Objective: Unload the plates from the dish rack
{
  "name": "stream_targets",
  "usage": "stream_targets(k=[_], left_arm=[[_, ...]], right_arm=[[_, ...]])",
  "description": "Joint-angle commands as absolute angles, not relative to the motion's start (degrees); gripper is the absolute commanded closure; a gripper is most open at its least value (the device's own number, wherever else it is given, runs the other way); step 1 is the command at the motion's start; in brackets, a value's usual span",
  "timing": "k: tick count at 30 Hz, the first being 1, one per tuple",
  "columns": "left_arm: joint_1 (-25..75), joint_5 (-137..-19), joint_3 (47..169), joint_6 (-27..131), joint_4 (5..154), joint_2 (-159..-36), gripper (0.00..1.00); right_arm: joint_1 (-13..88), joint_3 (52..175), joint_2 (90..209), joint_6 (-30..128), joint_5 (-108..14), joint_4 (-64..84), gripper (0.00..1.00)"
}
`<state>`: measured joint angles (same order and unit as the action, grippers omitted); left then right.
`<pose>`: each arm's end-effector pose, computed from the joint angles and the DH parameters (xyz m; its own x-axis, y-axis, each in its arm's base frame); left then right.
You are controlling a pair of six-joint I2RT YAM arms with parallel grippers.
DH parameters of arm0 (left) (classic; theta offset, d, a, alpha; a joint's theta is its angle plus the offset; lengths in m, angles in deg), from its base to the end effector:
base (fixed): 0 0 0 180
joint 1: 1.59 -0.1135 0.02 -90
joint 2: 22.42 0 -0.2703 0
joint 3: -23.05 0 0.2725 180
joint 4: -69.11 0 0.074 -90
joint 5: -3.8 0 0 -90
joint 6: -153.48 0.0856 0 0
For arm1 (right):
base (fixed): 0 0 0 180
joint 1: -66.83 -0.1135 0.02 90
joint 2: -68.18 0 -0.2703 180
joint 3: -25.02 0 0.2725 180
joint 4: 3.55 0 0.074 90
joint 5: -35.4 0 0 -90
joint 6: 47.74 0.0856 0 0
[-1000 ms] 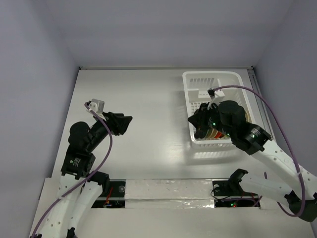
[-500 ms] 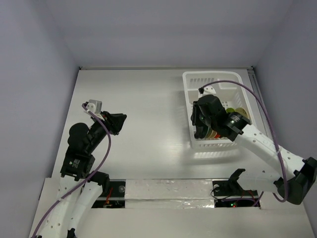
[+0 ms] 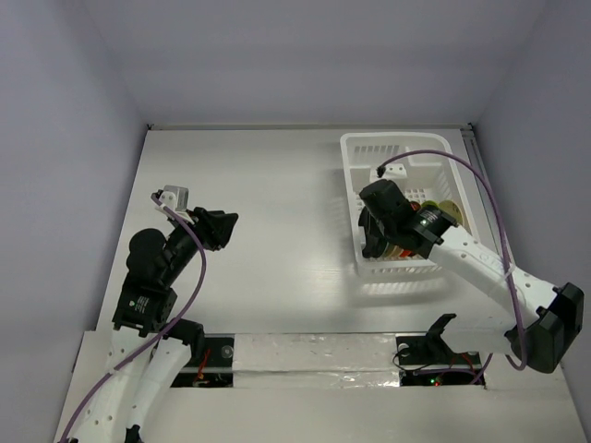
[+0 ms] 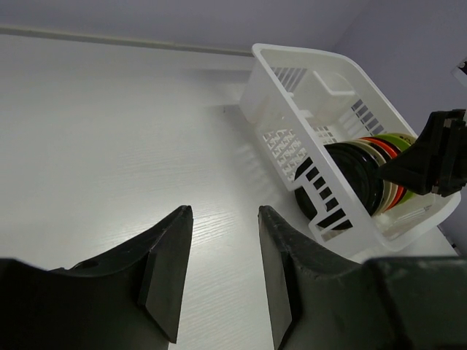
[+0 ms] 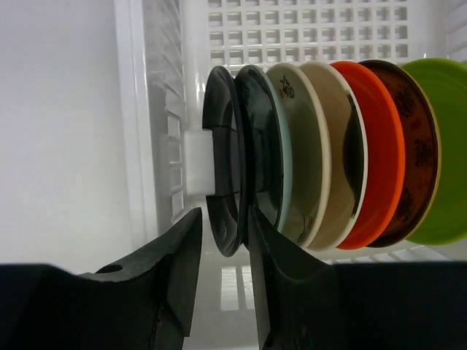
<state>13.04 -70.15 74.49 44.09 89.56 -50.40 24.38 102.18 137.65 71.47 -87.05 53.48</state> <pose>0.1753 -0.0702 0.3570 -0.1214 -0.2981 -0.9468 0.4978 0.8069 -0.3178 0.2454 0.1622 0.2922 -0.6406 -0.0279 -0.7673 0.0012 0.9993 -0.0373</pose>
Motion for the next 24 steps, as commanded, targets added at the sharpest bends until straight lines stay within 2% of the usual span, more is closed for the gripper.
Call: stream_targets(k=[1,4,14,17,18,20,24], left_arm=[[12.82,-70.03,76.64,44.24,88.16,-49.75,0.62],[12.82,-70.21,76.73,44.32,88.25,-49.57,0.62],[12.82,-70.12,76.82,44.41,88.16,-49.75,0.63],[12.82,-69.94,76.82,44.50,87.90,-49.75,0.63],[12.82,-69.94,76.82,44.50,87.89,-49.75,0.63],[12.82,-69.77,76.82,44.59,87.89,-49.84,0.63],[12.82,-69.77,76.82,44.59,87.90,-49.75,0.63]], right_arm=[[24.38,103.92,139.10,72.23,-90.20,53.12,0.63],[25.16,103.57,140.51,72.14,-90.99,51.80,0.69],[27.99,103.39,147.45,70.82,-93.01,49.24,0.72],[27.99,103.65,147.72,70.38,-93.27,49.07,0.81],[27.99,103.65,147.55,70.21,-93.45,48.72,0.89],[27.99,104.00,147.46,69.94,-94.15,49.15,0.97],[27.99,106.72,146.23,68.71,-95.90,52.05,1.00]])
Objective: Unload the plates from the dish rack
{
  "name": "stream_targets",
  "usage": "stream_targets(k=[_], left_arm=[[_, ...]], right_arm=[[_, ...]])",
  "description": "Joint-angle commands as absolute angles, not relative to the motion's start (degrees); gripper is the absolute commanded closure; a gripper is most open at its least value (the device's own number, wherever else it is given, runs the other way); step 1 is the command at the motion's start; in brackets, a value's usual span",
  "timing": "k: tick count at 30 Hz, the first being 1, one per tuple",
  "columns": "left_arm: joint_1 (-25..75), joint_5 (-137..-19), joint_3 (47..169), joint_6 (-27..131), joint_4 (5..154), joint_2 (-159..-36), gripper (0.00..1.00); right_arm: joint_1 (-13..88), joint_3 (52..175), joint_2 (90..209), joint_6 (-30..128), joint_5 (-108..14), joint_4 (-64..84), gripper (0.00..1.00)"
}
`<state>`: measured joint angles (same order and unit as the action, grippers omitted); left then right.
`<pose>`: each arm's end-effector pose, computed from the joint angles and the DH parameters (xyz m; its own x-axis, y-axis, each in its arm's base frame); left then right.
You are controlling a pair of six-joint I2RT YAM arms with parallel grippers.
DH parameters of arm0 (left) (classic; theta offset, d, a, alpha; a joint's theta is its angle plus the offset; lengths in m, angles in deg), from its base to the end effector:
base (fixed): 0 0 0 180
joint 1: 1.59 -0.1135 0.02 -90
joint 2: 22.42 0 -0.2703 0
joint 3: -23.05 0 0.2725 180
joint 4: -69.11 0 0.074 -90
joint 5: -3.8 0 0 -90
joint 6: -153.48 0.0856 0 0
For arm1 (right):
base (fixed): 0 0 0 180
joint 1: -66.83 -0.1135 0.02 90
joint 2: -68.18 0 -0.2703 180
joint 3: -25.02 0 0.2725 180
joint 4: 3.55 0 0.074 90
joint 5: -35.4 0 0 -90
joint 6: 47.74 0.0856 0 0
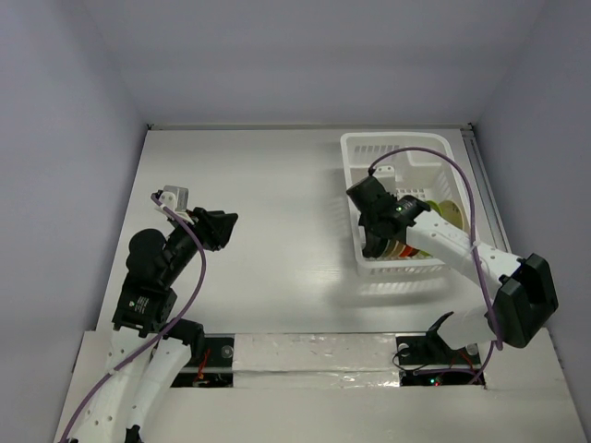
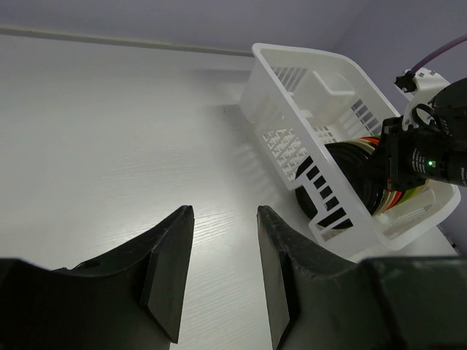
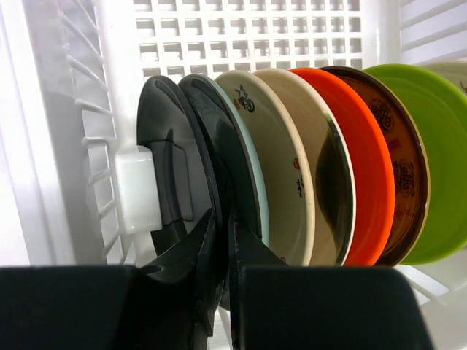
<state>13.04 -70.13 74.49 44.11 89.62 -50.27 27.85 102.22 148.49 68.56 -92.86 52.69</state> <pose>0.1747 -0.0701 0.3572 -0.1202 -0.2980 -0.9470 0.4985 0.8068 -0.3172 0.2810 0.1592 0.2437 -0.7097 -0.1267 -0.6931 0.0735 0.9650 -0.2517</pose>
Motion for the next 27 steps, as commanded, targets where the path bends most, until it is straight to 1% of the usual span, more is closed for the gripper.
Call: stream_targets(k=[1,9,18,20,23,27], left_arm=[[12.82,-69.77,76.82,44.59,87.89,-49.75,0.63],[12.82,-69.68,76.64,44.59,87.81,-49.66,0.62],[12.82,-69.50,76.47,44.59,87.72,-49.49,0.61],[12.82,-69.59,76.47,44.59,87.72,-49.31,0.61],[12.82,-69.77,76.47,44.59,87.63,-49.40,0.61],[12.82,-70.12,76.55,44.59,87.63,-49.57,0.61]], right_arm=[[27.99,107.25,145.70,68.28,-96.17,52.40,1.00],[27.46,111.56,141.92,61.77,-98.20,55.31,1.00],[26.23,111.04,146.14,61.24,-98.28,55.22,1.00],[25.62,111.65,146.23,63.16,-100.03,55.92,1.00],[25.00,115.24,143.95,64.66,-103.29,57.50,1.00],[22.19,122.71,137.37,65.11,-104.70,58.99,1.00]])
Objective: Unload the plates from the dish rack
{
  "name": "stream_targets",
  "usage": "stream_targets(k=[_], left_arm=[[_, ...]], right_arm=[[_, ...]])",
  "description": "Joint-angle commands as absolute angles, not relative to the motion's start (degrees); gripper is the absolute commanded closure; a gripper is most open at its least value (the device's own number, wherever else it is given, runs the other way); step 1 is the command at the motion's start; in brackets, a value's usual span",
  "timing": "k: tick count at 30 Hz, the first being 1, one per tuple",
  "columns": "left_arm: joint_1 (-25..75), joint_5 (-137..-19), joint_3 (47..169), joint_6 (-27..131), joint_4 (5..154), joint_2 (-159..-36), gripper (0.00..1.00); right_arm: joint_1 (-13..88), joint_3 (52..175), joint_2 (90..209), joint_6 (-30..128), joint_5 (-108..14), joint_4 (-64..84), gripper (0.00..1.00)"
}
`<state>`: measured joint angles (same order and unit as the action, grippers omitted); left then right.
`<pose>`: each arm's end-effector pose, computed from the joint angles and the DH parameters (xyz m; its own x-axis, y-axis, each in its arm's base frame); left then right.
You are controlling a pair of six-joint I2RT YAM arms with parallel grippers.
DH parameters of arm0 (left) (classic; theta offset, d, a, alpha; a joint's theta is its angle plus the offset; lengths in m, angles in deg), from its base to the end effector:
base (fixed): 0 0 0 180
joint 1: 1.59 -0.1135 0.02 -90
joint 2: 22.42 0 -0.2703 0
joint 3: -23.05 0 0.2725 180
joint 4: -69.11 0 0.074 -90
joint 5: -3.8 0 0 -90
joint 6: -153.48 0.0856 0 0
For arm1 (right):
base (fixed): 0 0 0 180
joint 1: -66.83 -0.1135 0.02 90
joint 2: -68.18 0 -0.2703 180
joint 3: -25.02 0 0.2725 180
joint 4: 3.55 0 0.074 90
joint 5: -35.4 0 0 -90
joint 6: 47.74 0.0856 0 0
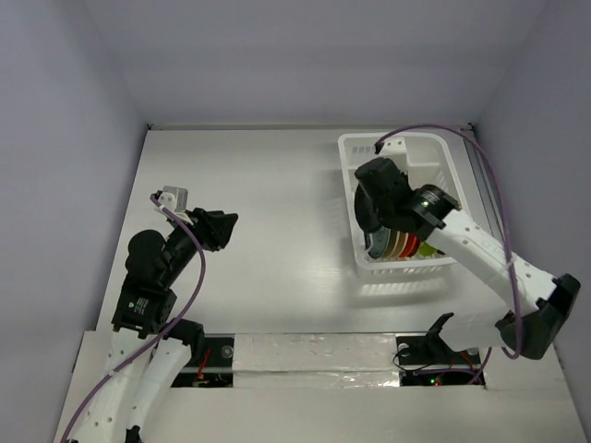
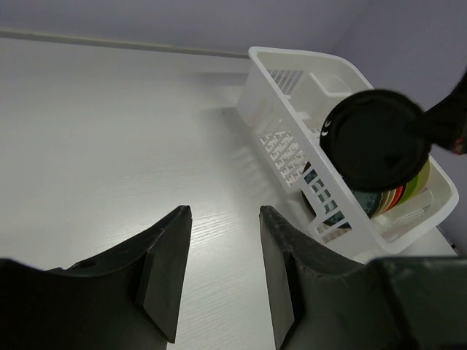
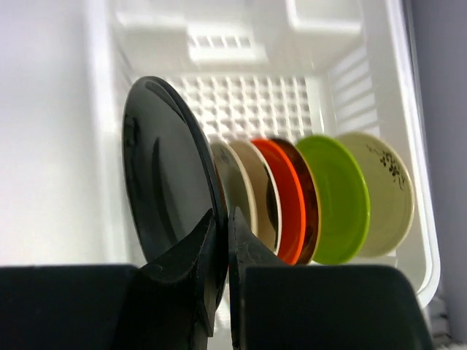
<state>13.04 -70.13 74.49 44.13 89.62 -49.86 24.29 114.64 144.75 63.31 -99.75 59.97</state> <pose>0.1730 -0.0697 0.3584 -0.1134 -0.2995 -0.9473 0.5008 0.8063 -0.3148 0.2681 0.1637 0.3343 -0.5822 -0.1905 -0.7904 0.0694 0.9570 -0.2817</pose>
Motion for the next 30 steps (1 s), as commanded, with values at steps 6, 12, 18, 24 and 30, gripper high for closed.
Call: stream_targets(k=[6,12,18,24,30], left_arm=[[12.82,-72.31,76.99,44.41,88.07,-49.40,0.61],[12.82,-79.52,78.05,44.06,90.62,-49.13,0.61],[12.30,-84.44,78.75,43.97,92.55,-47.38,0.65],[12.30,-83.65,78.58,43.97,92.38,-47.47,0.66],[12.30,-82.69,78.31,43.97,91.94,-47.46,0.65]], right_arm=[[19.02,125.90,137.43,64.49,-96.64,50.26,1.00],[14.46,124.64,152.09,68.35,-74.13,28.19,1.00],[11.12,137.47,174.41,71.96,-68.23,23.41,1.00],[10.58,143.03,186.38,74.86,-67.52,22.44,1.00],[10.58,138.82,190.87,76.70,-73.31,24.18,0.93]])
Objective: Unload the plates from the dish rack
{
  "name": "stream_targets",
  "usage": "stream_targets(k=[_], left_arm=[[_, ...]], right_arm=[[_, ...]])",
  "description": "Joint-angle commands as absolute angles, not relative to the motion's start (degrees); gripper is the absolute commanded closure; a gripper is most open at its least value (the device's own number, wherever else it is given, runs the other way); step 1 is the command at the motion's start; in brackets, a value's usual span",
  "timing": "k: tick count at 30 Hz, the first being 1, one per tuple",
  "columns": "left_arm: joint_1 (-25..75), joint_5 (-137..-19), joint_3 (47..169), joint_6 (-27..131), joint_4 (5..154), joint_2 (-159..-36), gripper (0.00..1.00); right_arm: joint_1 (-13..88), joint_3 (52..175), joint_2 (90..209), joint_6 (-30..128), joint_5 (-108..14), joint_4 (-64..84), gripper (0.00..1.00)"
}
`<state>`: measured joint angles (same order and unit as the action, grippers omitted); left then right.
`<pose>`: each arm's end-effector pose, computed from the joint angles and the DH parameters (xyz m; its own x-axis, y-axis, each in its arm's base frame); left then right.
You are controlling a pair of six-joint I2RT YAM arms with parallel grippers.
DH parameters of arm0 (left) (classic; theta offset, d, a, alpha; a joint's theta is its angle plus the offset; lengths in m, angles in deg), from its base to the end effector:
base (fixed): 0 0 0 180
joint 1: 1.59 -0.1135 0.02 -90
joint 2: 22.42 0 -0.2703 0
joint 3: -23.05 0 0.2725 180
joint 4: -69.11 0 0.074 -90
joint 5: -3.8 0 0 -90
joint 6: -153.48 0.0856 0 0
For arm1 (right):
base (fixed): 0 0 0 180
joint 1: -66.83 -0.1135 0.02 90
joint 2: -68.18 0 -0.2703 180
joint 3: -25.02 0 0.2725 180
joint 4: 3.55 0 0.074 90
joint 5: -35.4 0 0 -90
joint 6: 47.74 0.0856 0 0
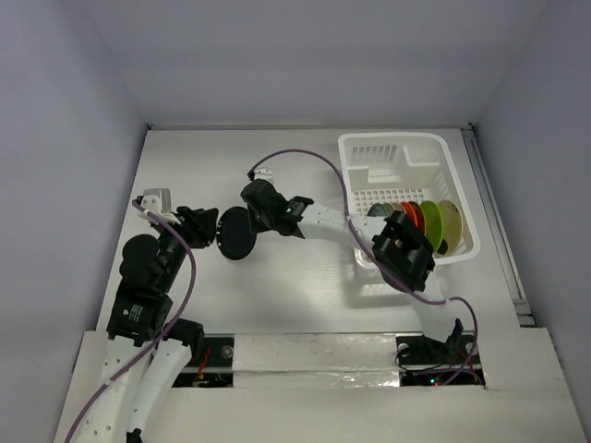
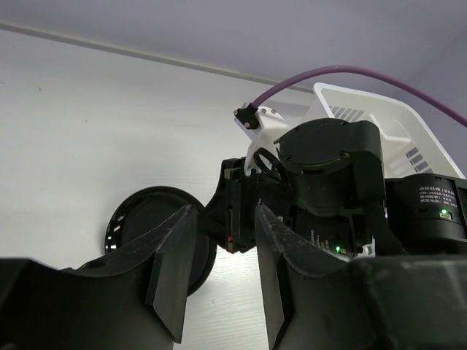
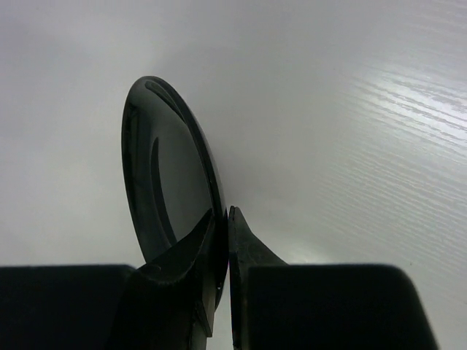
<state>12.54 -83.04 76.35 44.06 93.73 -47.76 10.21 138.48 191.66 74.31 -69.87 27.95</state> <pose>0.1691 -0.0474 0.3662 -0.0455 -0.3309 -0.9426 0.2990 0.8958 -0.3289 0.3240 0.4508 0.1877 -0.6790 -0.1001 -0.7273 -0.3973 0.8832 0.2493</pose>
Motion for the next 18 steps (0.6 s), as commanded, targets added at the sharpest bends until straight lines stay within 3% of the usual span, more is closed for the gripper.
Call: stream_targets(k=[1,3,5,11,12,15,18], left_arm=[[12.30,-82.34,78.23,43.97,91.76,-47.55,0.65],[12.30,-81.81,78.05,43.97,91.50,-47.64,0.65],[12.30,-81.81,78.05,43.97,91.41,-47.82,0.65],[12.30,-81.28,77.87,43.97,91.23,-48.26,0.65],[12.30,-81.19,77.79,43.89,91.15,-48.34,0.65],[12.30,-80.84,77.70,43.89,90.97,-48.34,0.65],[12.30,-80.75,77.70,43.97,90.97,-48.61,0.65]], right_arm=[[10.58,137.94,191.13,76.97,-74.71,24.28,0.87],[10.58,135.14,191.23,77.58,-74.90,23.32,0.72],[10.58,133.54,190.88,78.11,-74.90,22.79,0.65],[10.58,129.15,186.84,77.33,-77.09,22.87,0.60],[10.58,128.53,184.48,76.71,-77.71,23.22,0.51],[10.58,127.56,180.69,74.96,-79.65,25.50,0.43],[10.58,123.88,172.62,73.20,-81.05,25.34,0.46]])
